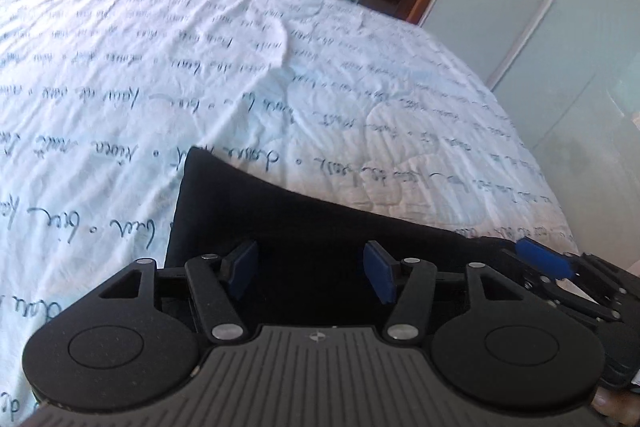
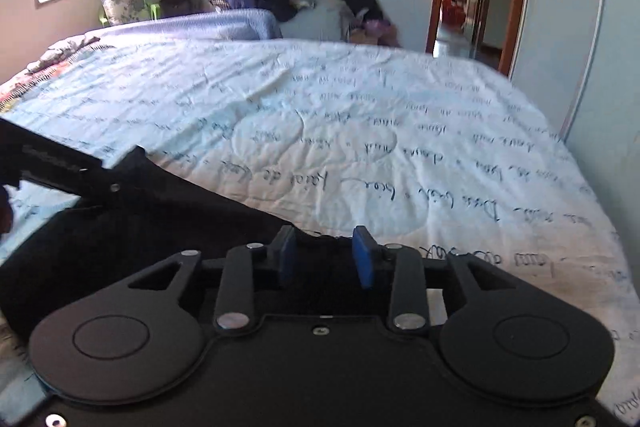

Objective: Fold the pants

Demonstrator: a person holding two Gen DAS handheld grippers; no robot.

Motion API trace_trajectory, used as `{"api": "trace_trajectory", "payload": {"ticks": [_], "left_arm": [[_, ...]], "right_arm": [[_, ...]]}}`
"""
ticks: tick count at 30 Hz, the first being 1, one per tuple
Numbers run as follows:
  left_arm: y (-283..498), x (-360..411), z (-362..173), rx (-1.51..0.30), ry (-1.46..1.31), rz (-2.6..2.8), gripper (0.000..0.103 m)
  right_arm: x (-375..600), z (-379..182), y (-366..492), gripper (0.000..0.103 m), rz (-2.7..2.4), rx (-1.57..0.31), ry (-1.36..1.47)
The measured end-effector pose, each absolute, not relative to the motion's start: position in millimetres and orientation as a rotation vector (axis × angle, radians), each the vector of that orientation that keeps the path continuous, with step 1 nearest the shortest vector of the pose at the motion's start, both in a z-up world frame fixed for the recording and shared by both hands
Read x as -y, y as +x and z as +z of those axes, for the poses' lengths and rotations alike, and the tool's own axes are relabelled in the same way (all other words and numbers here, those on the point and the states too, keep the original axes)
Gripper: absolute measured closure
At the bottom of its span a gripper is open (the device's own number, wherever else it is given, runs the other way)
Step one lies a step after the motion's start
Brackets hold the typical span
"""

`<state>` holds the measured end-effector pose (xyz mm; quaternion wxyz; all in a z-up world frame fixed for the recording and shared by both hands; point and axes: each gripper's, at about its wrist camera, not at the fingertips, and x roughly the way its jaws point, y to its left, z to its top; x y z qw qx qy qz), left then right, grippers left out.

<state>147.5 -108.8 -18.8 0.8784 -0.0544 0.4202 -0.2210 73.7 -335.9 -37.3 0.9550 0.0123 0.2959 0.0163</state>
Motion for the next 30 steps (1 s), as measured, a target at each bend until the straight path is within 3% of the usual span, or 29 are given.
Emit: {"api": "trace_trajectory", "payload": {"ticks": [8,13,30], "left_arm": [[81.1,101.1,-31.3,-0.873,-0.037,-0.508,0.036],[67.3,107.6,-27.6,-0.832,0.026,-0.48,0.033],[45.6,121.6,-30.5,-0.771,0.123,-0.346,0.025]], "right_arm": [[319.0,-65.7,12.7,0.06,0.05,-0.673,-0.062],[314.2,-45.4,-8.3,0.058,0.035,-0.59,-0.013],[291.5,-65.8,-10.7,0.055,0.03,-0.618,-0.056]]}}
